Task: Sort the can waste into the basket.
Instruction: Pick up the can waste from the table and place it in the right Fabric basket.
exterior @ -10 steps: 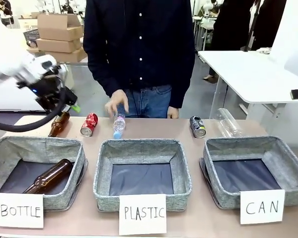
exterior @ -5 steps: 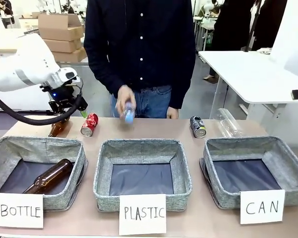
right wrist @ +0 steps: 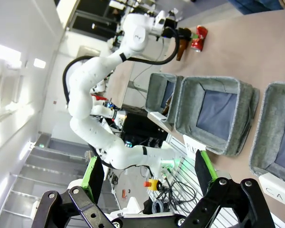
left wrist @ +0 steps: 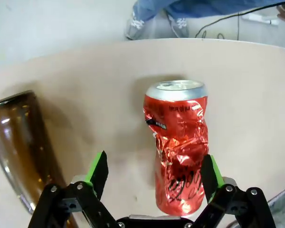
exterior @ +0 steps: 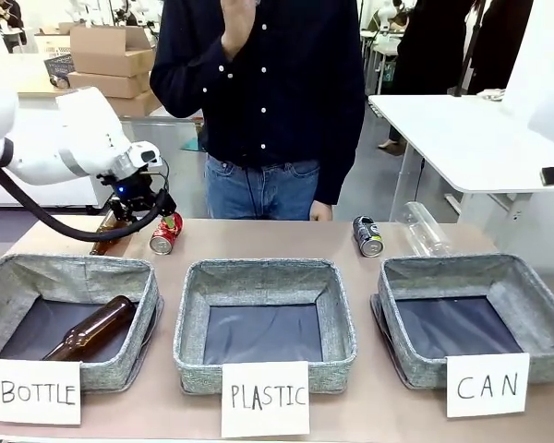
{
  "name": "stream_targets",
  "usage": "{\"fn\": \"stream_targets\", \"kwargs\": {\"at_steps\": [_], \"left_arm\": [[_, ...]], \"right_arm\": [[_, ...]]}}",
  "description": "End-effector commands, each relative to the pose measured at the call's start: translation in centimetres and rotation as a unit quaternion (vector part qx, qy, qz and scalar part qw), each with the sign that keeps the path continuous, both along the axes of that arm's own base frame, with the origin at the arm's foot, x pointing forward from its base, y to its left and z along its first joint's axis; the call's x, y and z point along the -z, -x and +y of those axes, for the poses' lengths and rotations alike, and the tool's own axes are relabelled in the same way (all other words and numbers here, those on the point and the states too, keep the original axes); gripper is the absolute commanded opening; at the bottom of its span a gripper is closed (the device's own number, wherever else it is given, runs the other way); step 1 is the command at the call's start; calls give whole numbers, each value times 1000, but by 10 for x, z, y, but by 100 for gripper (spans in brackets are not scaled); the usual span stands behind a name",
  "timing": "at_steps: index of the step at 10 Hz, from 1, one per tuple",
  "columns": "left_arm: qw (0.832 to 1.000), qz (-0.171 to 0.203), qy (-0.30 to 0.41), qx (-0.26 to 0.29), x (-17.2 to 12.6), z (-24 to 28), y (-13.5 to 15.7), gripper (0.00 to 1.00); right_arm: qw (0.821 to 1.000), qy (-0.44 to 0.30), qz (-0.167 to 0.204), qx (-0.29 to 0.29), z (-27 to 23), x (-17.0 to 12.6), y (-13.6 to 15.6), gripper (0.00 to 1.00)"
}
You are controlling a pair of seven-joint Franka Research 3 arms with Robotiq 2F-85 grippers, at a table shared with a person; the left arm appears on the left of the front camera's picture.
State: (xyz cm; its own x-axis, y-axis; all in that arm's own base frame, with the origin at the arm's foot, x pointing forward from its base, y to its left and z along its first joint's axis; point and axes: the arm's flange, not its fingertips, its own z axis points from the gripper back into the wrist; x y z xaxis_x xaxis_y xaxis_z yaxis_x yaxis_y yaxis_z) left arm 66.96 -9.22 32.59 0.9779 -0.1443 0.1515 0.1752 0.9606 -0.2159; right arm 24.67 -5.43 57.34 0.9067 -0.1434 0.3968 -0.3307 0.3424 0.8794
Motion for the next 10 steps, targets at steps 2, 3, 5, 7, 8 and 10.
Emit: {"fn": "stream_targets", "kwargs": {"at_steps": [2,3,5,7,8,10], "left_arm": [[999,32,21,22,5,-12,-6,100],[999,38,24,24,9,-14,-7,100],[999,42,16,23,12,-15,-7,100],[999,37,2,23,13,-15,-5,41],[999,35,6,26,13,-15,-3,41],[999,32,8,23,12,-15,-1,35]], "right_arm": [[1000,-8,-16,-3,1,-2,-3,100],[1000,-8,-16,-3,1,-2,-3,100],[1000,-8,-16,-3,1,-2,-3,100],[1000,-8,-16,-3,1,-2,-3,100],[1000,-8,-16,-3,1,-2,-3,100],[1000,-8,-16,-3,1,-2,-3,100]]}}
